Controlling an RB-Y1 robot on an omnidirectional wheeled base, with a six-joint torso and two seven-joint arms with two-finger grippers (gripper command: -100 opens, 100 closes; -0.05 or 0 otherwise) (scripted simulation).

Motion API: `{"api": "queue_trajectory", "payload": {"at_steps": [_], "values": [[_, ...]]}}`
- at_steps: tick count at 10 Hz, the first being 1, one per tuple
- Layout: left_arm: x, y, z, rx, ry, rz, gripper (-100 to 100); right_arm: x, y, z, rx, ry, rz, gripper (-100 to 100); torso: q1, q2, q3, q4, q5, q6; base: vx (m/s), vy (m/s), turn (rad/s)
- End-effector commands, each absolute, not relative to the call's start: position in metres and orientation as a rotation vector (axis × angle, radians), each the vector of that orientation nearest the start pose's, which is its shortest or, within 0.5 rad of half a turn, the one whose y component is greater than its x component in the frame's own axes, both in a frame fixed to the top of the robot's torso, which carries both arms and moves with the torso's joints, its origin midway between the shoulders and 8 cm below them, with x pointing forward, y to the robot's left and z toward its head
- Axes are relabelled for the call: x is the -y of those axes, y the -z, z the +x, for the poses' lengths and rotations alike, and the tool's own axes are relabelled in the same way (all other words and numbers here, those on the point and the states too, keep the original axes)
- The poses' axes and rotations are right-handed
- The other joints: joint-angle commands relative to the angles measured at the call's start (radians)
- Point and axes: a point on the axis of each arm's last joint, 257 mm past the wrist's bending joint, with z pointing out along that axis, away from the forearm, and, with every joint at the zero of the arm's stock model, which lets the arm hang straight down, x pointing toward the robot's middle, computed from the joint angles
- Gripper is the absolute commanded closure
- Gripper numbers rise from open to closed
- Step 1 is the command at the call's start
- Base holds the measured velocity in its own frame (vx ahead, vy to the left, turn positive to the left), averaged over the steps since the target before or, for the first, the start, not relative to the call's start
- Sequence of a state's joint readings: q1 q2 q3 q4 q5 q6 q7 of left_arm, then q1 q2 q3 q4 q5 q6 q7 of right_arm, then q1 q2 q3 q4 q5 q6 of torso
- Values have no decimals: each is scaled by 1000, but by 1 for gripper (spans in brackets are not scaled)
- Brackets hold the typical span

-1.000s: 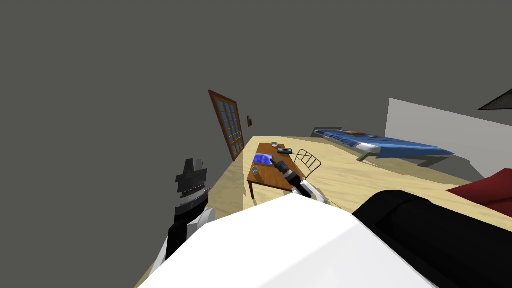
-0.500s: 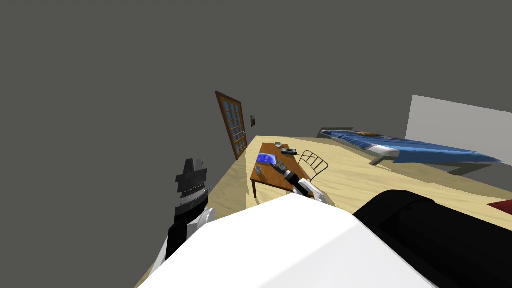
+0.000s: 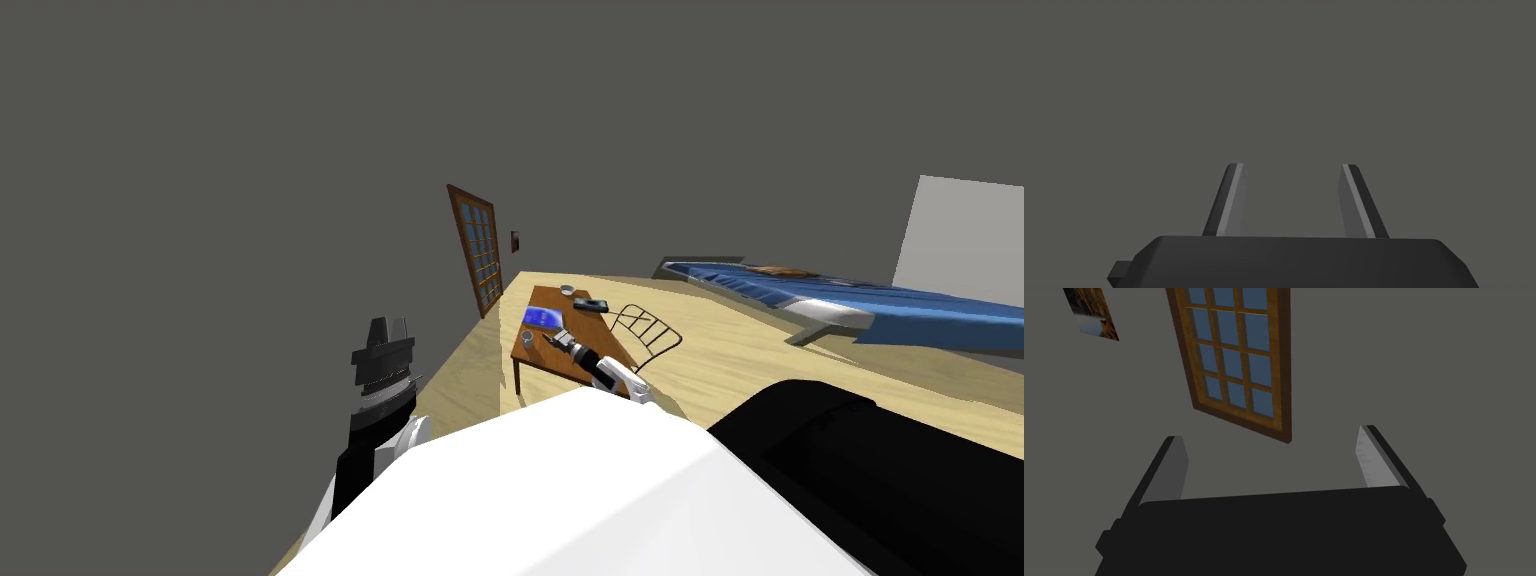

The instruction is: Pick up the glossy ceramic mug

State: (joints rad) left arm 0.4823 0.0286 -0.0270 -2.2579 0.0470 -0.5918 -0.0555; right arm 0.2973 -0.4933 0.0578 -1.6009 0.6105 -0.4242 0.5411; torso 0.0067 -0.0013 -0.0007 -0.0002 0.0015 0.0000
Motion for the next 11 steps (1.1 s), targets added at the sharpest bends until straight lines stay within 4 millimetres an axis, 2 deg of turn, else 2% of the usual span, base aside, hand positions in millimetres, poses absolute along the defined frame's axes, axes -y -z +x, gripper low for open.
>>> {"api": "queue_trajectory", "payload": {"at_steps": [1,5,6,11], "values": [[-270,-37,334,-558,1332,-583,0,296,292,430,-1663,-219,-302,-100,0,0,0,0,0,0,16,78,56],[-270,-37,334,-558,1332,-583,0,341,347,429,-1801,-37,-456,-100,2,-1,-1,0,0,0,32,117,183],[-270,-37,334,-558,1332,-583,0,343,351,428,-1809,-35,-454,-100,2,-1,-1,0,1,0,24,84,34],[-270,-37,334,-558,1332,-583,0,406,404,413,-1958,161,-604,-100,3,-1,-1,0,1,0,42,120,162]]}}
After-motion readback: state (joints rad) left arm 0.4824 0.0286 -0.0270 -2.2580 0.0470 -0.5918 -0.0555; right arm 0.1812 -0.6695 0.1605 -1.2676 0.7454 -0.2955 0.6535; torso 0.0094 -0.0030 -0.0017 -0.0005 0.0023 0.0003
